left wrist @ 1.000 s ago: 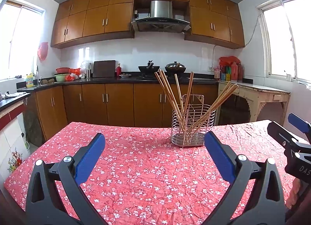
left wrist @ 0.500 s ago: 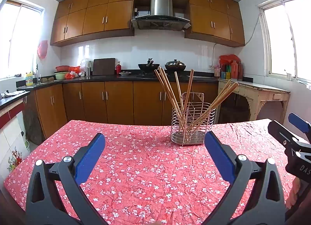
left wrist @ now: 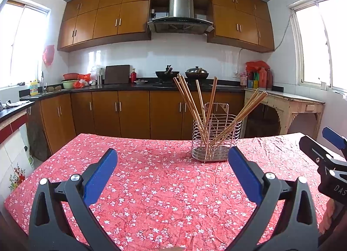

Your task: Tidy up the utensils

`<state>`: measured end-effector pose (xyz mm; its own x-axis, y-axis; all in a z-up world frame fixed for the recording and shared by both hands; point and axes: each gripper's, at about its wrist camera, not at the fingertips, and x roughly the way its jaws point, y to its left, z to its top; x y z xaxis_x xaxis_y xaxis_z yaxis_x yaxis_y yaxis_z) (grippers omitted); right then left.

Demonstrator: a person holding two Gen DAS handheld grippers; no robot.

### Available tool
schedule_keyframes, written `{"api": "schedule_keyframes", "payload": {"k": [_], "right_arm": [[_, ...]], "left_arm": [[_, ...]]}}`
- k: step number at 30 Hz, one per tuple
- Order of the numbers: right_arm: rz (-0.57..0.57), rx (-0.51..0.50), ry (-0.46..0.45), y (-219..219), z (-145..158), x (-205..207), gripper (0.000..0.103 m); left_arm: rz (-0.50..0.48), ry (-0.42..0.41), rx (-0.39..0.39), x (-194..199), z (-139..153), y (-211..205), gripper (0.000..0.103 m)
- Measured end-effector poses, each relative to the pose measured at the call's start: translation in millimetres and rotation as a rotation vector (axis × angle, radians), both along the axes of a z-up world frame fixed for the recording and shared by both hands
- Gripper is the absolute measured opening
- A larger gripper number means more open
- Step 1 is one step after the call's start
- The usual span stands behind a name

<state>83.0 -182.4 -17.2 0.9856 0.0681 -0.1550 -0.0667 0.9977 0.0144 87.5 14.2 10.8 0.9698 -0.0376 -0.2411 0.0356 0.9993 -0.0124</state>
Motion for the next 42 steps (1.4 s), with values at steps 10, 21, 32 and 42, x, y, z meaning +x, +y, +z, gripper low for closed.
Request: {"api": "schedule_keyframes", "payload": {"k": [10, 21, 32, 42], "right_arm": [[-0.003, 0.002, 0.001, 1.2, -0.9, -0.3, 0.099], [-0.004, 0.003, 0.003, 2.0, -1.4, 0.3, 0.099], [-0.007, 0.005, 0.003, 3.9, -1.9, 0.1, 0.099], [-0.008, 0.005, 0.004, 4.1, -1.8, 0.3, 0.099]], "left_arm": [[0.006, 0.006, 0.004, 1.5, -1.7, -2.0, 0.101], [0.007, 0.008, 0.003, 2.6, -2.5, -2.7, 0.101], [0.005, 0.009, 0.003, 2.8, -3.2, -2.8, 0.101], [0.006, 0.019, -0.001, 5.6, -4.7, -3.7, 0.101]]}}
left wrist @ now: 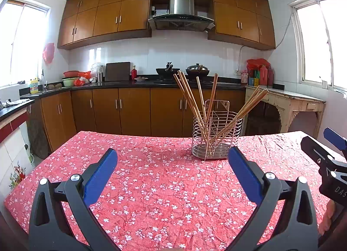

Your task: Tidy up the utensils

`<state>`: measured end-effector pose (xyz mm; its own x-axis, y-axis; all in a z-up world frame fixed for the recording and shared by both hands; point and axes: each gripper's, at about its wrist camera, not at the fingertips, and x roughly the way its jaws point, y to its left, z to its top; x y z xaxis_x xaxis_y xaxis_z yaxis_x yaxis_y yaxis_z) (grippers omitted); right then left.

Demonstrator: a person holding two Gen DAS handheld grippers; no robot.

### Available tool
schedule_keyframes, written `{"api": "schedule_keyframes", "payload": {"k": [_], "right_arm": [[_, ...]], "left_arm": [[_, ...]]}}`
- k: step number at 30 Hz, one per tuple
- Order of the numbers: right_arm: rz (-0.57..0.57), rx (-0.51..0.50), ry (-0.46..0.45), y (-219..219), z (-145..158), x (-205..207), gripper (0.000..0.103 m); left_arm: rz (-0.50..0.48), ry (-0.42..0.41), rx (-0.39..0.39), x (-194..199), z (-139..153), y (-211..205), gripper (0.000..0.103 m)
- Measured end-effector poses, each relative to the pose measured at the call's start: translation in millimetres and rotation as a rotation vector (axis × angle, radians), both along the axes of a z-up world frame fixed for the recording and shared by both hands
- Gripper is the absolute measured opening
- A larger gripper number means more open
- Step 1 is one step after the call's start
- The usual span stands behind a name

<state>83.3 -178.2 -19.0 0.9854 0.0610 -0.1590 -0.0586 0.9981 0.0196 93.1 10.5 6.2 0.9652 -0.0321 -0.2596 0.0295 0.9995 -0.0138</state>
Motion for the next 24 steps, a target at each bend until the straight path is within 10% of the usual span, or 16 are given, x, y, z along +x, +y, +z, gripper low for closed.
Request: {"api": "schedule_keyframes", "payload": {"k": [24], "right_arm": [[-0.002, 0.004, 0.003, 1.8, -2.2, 0.3, 0.099]], "left_arm": [[0.011, 0.011, -0.013, -0.9, 1.4, 2.8, 0.101]]}}
